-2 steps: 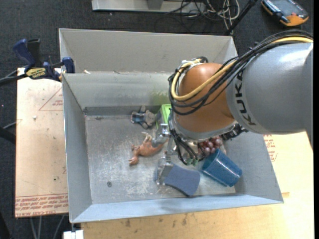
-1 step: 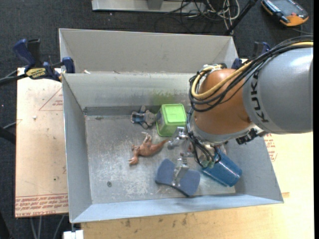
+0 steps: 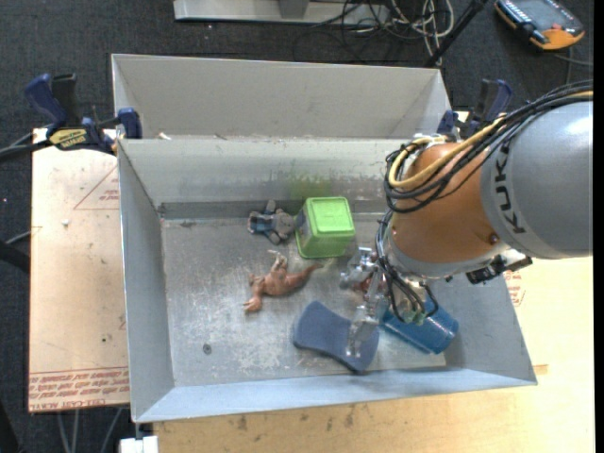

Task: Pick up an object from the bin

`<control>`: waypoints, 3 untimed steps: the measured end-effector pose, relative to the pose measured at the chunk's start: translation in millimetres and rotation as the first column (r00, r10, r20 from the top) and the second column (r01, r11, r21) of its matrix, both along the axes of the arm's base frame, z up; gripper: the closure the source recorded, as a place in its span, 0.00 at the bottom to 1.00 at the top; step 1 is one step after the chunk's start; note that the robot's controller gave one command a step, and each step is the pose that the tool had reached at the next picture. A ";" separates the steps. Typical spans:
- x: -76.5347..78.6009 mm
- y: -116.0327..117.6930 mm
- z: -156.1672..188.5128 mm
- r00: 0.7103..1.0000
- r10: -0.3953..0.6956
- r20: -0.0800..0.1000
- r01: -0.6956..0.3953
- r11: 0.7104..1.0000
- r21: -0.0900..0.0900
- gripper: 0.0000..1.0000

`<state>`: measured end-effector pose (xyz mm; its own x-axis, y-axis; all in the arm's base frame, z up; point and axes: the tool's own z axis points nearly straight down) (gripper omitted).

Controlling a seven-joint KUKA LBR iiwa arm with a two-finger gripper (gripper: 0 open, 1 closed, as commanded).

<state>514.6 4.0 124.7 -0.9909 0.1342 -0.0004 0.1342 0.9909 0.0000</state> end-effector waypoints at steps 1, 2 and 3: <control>0.8 32.9 -50.0 0.940 0.341 -0.002 -0.341 0.940 0.001 1.00; 0.8 32.9 -50.1 0.940 0.341 -0.003 -0.341 0.940 0.001 1.00; -7.0 30.4 5.8 0.949 0.315 0.001 -0.315 0.949 0.001 1.00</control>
Offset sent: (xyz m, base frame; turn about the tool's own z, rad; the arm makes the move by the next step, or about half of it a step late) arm 0.0000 0.0000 0.0000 0.0000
